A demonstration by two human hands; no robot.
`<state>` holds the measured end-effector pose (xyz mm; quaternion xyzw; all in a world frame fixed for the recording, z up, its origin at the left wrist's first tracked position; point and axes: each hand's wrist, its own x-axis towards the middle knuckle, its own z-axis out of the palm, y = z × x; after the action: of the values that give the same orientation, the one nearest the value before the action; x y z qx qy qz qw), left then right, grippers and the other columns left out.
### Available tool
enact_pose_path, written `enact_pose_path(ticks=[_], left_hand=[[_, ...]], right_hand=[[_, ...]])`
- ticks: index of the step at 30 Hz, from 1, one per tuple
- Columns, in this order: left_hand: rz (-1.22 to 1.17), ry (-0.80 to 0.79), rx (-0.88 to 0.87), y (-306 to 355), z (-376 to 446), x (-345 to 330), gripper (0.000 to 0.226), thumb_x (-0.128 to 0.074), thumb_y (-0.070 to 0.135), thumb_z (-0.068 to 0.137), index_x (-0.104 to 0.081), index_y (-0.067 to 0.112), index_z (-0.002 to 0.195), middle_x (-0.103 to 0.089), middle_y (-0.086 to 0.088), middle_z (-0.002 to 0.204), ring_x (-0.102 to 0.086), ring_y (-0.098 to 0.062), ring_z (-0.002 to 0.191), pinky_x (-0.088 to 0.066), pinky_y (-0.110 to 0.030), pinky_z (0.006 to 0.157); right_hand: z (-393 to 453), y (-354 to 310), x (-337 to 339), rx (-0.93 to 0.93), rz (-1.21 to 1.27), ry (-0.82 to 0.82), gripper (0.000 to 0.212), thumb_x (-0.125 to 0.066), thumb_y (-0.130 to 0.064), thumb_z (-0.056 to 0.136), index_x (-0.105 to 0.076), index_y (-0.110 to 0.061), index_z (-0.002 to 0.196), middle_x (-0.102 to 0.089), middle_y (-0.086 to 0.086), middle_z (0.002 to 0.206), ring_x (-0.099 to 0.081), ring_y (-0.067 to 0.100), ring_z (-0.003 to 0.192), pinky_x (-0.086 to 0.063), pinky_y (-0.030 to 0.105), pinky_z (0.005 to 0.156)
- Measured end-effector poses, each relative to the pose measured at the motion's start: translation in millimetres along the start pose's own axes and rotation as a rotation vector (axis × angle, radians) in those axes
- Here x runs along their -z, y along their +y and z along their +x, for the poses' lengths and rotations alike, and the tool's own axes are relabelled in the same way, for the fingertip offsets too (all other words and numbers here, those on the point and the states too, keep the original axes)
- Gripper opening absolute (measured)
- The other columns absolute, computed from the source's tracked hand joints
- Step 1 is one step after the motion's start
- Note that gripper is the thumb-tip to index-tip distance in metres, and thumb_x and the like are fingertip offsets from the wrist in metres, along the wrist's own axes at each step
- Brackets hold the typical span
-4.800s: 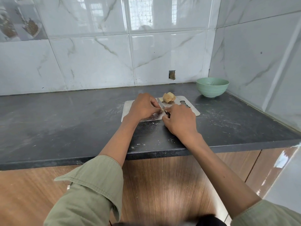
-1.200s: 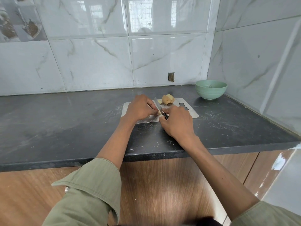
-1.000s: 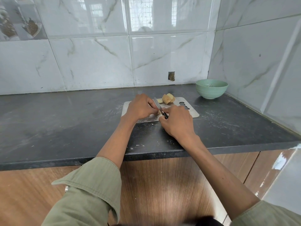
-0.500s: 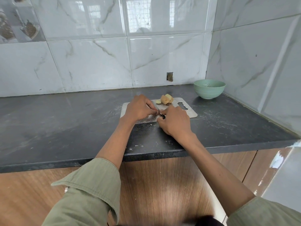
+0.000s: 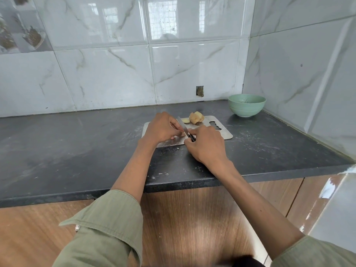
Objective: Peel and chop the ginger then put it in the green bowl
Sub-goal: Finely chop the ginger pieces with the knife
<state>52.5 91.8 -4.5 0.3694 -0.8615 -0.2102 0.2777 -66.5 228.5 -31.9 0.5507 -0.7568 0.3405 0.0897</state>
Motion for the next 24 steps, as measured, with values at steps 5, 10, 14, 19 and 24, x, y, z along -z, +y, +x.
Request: enact_pose_path(ticks=[5,10,14,19,24], left_hand=[[0.007,0.017,-0.005,2,-1,0,0.020,-0.091,0.015,0.072,-0.080,0.031,0.067,-0.073,0.006,0.061,-0.066,-0.012,0.051,-0.061,-0.040,0.066],[-0.034,0.020,-0.001,5,-2,-3,0.017,-0.091,0.010,0.073,-0.082,0.024,0.071,-0.072,0.005,0.059,-0.062,-0.011,0.044,-0.052,-0.028,0.050],[-0.071,0.022,0.013,6,-3,-3,0.012,-0.092,0.008,0.073,-0.083,0.016,0.074,-0.073,0.000,0.061,-0.060,-0.014,0.041,-0.046,-0.021,0.044],[-0.068,0.020,0.014,6,-4,-3,0.012,-0.090,0.008,0.074,-0.083,0.017,0.074,-0.074,0.002,0.063,-0.065,-0.016,0.045,-0.050,-0.022,0.051],[-0.039,0.017,0.025,4,-3,0,0.011,-0.091,0.014,0.074,-0.082,0.021,0.074,-0.074,0.004,0.062,-0.069,-0.015,0.049,-0.055,-0.026,0.056]], right_hand=[[-1,-1,1,-0.003,-0.012,-0.028,0.024,-0.057,-0.035,0.089,-0.076,-0.026,0.099,-0.049,0.003,0.082,-0.060,0.033,0.091,-0.038,0.033,0.068],[2,0,2,0.009,-0.029,-0.060,0.025,-0.057,-0.035,0.092,-0.076,-0.023,0.102,-0.052,0.007,0.085,-0.060,0.035,0.096,-0.038,0.035,0.071],[8,-4,0,0.028,-0.045,-0.105,0.021,-0.057,-0.032,0.092,-0.071,-0.016,0.095,-0.061,0.010,0.088,-0.061,0.037,0.098,-0.035,0.034,0.069],[3,-7,2,0.015,-0.043,-0.077,0.022,-0.057,-0.033,0.093,-0.073,-0.020,0.101,-0.063,0.011,0.092,-0.063,0.036,0.098,-0.038,0.034,0.070],[-4,-6,8,-0.007,-0.030,-0.072,0.028,-0.057,-0.033,0.094,-0.075,-0.024,0.114,-0.065,0.011,0.104,-0.061,0.034,0.101,-0.044,0.036,0.077]])
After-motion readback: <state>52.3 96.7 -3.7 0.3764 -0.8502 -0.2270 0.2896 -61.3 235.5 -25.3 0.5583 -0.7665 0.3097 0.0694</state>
